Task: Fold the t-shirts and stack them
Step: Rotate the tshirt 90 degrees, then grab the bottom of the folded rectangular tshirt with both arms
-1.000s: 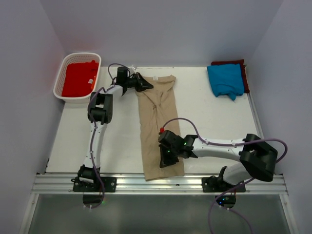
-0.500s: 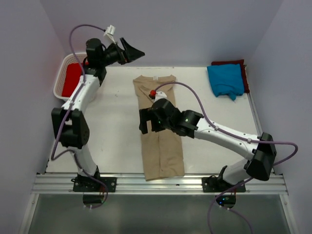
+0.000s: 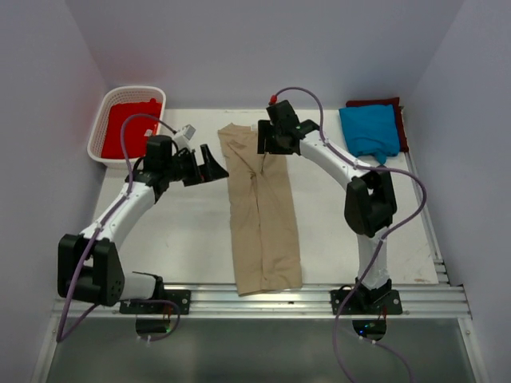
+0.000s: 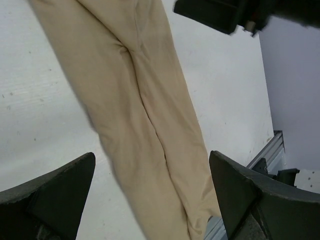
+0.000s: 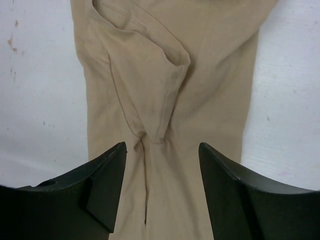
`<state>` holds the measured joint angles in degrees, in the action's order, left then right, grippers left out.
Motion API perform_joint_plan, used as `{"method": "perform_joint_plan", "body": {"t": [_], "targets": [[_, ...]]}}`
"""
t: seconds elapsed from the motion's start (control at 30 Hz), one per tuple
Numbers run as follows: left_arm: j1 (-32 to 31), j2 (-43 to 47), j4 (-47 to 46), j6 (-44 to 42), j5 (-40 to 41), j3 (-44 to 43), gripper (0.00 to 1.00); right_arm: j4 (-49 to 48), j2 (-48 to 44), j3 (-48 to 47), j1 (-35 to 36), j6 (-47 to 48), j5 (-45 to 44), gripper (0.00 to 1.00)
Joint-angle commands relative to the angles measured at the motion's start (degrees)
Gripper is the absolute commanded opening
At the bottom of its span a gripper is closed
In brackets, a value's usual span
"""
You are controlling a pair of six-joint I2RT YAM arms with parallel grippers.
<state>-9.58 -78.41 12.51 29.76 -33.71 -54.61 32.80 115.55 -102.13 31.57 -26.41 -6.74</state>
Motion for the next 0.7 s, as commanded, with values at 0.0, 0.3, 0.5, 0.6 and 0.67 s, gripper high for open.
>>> {"method": "perform_joint_plan", "body": {"t": [0.0, 0.3, 0.5, 0.6, 0.67], "targets": [[-0.44, 10.55, 3.12, -4.01, 2.51, 1.87, 1.00, 2.80, 5.45, -8.34, -0.02, 3.30, 6.39, 0.63], [-0.44, 21.28, 11.13, -4.36, 4.00, 6.88, 1.00, 2.36, 15.23, -16.26, -4.32, 0.93, 11.22, 0.57], [-0.44, 22.60, 12.36, -4.97, 4.01, 9.34, 0.99, 1.92, 19.45, -20.21, -5.29, 0.75, 12.63, 0.56], [-0.44, 22.34, 12.97, -5.24, 4.09, 9.87, 0.99, 2.18, 21.29, -22.41, -5.21, 0.75, 13.33, 0.54], [-0.44, 22.60, 13.15, -5.41, 4.53, 9.87, 0.98, 2.18, 22.17, -23.38, -5.29, 0.58, 13.95, 0.54]]}}
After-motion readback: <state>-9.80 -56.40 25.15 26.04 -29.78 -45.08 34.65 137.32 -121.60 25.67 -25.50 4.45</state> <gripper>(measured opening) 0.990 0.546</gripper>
